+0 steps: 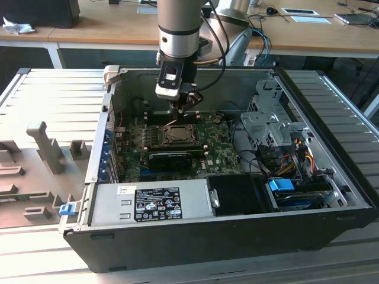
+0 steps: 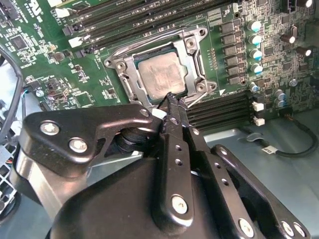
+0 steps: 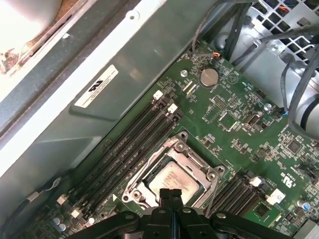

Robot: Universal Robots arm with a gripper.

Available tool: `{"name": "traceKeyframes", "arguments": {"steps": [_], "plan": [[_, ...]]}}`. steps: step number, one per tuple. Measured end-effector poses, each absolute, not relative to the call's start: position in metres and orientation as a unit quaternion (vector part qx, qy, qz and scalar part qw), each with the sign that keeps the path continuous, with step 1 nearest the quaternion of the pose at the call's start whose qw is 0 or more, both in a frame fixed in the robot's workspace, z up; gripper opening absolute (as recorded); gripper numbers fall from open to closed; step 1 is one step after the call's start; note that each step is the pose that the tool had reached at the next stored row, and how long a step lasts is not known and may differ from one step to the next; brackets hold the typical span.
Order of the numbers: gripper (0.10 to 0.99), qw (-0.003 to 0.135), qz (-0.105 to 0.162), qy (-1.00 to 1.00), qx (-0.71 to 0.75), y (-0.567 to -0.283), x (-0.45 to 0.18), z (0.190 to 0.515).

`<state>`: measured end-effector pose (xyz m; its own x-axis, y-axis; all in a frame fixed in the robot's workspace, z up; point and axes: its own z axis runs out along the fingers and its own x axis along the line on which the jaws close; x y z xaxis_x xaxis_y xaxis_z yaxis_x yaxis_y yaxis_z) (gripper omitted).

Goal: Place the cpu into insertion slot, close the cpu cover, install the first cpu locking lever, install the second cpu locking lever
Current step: 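Install the first cpu locking lever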

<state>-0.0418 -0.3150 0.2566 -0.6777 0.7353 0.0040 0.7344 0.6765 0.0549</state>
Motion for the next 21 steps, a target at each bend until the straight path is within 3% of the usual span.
{"name": "traceKeyframes", "arguments": {"steps": [21], "plan": [[0.106,0.007,0.027,0.940,0.341,-0.3150,-0.0418,0.2566]]}}
